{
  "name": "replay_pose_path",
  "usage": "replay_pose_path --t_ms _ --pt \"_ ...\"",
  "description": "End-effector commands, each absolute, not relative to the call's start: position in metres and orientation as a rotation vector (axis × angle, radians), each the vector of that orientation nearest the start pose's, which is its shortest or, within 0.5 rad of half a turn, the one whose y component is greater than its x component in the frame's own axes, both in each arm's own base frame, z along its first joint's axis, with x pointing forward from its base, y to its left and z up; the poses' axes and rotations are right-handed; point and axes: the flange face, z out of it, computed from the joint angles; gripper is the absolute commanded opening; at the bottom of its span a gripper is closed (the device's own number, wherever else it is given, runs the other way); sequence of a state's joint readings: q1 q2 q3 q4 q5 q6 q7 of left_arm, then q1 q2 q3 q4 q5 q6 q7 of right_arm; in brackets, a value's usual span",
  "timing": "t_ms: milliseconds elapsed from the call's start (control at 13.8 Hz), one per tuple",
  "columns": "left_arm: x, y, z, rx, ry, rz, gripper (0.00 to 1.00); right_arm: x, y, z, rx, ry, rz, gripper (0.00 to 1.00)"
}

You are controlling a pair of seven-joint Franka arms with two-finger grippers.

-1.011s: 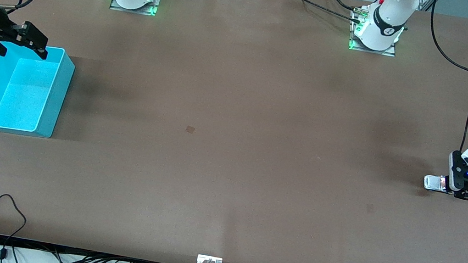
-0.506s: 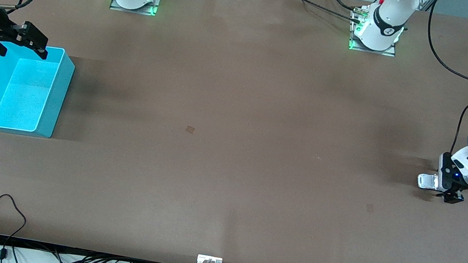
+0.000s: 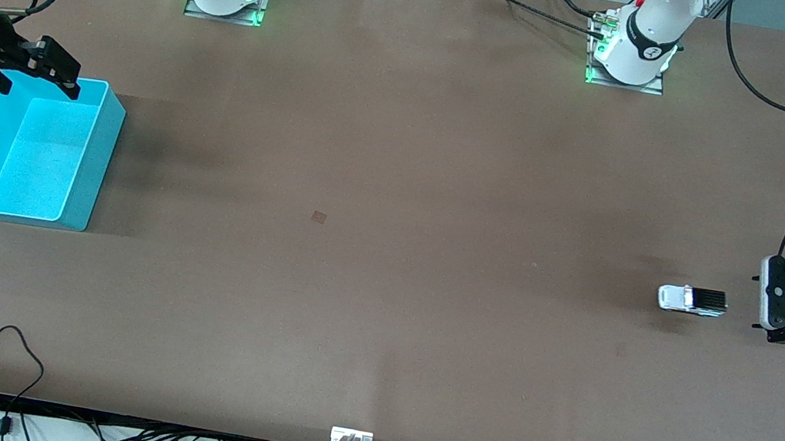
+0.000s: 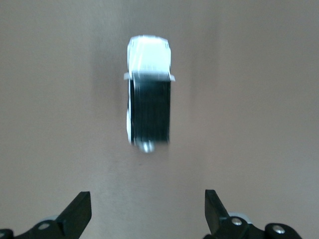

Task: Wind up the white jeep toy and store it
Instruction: 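Open the left gripper and lift it off the jeep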

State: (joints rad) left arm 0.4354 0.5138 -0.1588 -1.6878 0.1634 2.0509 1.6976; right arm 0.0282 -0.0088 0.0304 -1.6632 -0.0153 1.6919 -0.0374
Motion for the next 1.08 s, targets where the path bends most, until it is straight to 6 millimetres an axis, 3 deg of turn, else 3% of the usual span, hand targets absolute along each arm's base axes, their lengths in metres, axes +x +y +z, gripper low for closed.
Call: replay_pose_path --t_ms 0,433,722,795,1011 --pt "0.633 0.179 0.326 -2.484 2.046 0.302 1.00 0.556 0.033 0.602 -3.162 -0.152 -0.056 1.00" --pt "0.640 0.132 0.395 -2.826 1.547 0.491 1.00 0.556 0.034 0.602 -3.162 -0.154 -0.057 1.00" --pt "0.637 0.084 0.446 -2.974 1.153 0.523 1.00 0.556 0.033 0.602 -3.162 -0.152 -0.059 1.00" --pt "0.634 0.051 0.466 -2.982 1.056 0.487 1.00 0.556 0.033 0.602 -3.162 -0.151 -0.056 1.00" --pt "0.622 0.011 0.505 -2.988 0.873 0.398 1.00 0.556 0.033 0.602 -3.162 -0.152 -0.059 1.00"
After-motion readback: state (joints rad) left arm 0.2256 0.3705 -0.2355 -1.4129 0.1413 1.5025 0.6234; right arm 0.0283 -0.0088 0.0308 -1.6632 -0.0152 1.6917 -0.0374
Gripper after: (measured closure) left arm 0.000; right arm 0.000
